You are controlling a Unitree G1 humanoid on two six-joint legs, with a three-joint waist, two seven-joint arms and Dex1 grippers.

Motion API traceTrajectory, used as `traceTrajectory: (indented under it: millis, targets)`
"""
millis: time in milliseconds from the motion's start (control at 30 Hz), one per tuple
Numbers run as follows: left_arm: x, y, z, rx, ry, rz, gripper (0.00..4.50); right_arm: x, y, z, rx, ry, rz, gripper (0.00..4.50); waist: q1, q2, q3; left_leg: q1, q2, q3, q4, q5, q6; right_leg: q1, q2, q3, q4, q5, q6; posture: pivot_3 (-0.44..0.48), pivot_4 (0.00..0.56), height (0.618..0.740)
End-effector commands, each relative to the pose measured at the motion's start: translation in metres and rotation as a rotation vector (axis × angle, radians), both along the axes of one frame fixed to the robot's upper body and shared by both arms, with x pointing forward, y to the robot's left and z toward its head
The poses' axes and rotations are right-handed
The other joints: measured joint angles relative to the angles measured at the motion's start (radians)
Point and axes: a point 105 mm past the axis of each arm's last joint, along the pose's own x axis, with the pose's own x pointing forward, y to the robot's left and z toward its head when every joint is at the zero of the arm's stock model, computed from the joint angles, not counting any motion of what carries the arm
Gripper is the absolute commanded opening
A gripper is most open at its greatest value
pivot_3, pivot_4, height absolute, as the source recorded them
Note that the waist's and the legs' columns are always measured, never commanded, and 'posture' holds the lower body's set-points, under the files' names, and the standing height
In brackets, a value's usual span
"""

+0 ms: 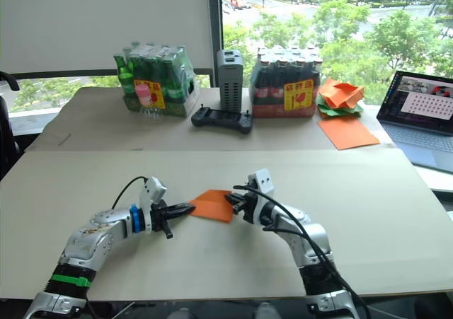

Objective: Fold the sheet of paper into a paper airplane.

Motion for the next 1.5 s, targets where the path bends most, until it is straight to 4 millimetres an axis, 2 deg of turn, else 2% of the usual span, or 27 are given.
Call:
traceTrajectory:
  millis: [33,100,233,433,700,900,1067,1200,1300,1500]
  targets:
    - [-0.004,0.002,-0.008,0.016,0.029,0.007,0.0,-0.001,0.005,0.02,-0.008,-0.117,0.044,0.03,0.0,0.0,0.0,0.0,0.0,0.0,0.0,0.0,0.0,0.0,0.0,0.0,0.0,0.0,0.0,0.0,0.15,0.74]
    - [-0.004,0.002,-0.008,0.016,0.029,0.008,0.0,-0.004,0.006,0.022,-0.035,-0.166,0.075,0.03,0.0,0.0,0.0,0.0,0.0,0.0,0.0,0.0,0.0,0.0,0.0,0.0,0.0,0.0,0.0,0.0,0.15,0.74]
    - [-0.005,0.003,-0.009,0.018,0.03,0.01,0.0,-0.022,0.01,0.023,-0.192,-0.392,0.227,0.03,0.001,0.0,0.0,0.0,0.0,0.0,0.0,0.0,0.0,0.0,0.0,0.0,0.0,0.0,0.0,0.0,0.15,0.74]
    - [-0.005,0.003,-0.008,0.018,0.029,0.012,0.0,-0.04,0.009,0.01,-0.41,-0.642,0.409,0.03,0.001,0.0,0.0,0.0,0.0,0.0,0.0,0.0,0.0,0.0,0.0,0.0,-0.001,0.0,0.0,0.0,0.15,0.74]
    - [-0.004,0.004,-0.007,0.016,0.027,0.017,0.0,-0.05,0.01,-0.003,-0.621,-0.938,0.605,0.03,0.001,0.0,0.0,0.001,0.0,0.0,0.0,0.0,0.0,0.001,0.0,0.0,-0.001,0.0,0.0,0.0,0.15,0.74]
    - [-0.004,0.004,-0.007,0.016,0.026,0.02,0.0,-0.055,0.009,-0.012,-0.738,-1.094,0.734,0.03,0.002,0.0,0.0,0.001,0.0,0.0,0.0,0.0,0.0,0.001,0.0,0.0,-0.001,0.0,0.0,0.0,0.15,0.74]
    - [-0.003,0.003,-0.005,0.008,0.023,0.019,0.0,-0.053,0.01,-0.017,-0.828,-1.154,0.807,0.03,0.002,0.0,0.0,0.002,0.0,0.0,0.0,0.0,0.0,0.002,0.0,0.0,-0.001,0.0,0.0,0.0,0.15,0.74]
    - [0.0,-0.001,0.004,-0.045,0.026,0.03,0.0,-0.051,0.009,-0.022,-0.856,-1.133,0.823,0.03,0.003,0.0,0.0,0.006,0.0,0.0,0.0,0.0,0.0,0.007,0.0,0.0,-0.002,0.0,0.0,0.0,0.15,0.74]
    - [0.008,-0.001,0.018,-0.133,0.039,0.075,0.0,-0.053,0.009,-0.026,-0.872,-1.135,0.847,0.03,0.003,0.0,0.0,0.012,0.0,0.0,-0.001,0.0,0.0,0.013,0.0,0.0,-0.004,0.0,0.0,0.0,0.15,0.74]
    - [0.012,-0.012,0.052,-0.269,0.036,0.074,0.0,-0.056,0.01,-0.032,-0.878,-1.121,0.875,0.03,0.001,-0.001,0.0,0.012,0.0,0.0,-0.001,0.0,0.0,0.013,0.0,0.0,-0.004,0.0,0.0,0.0,0.15,0.74]
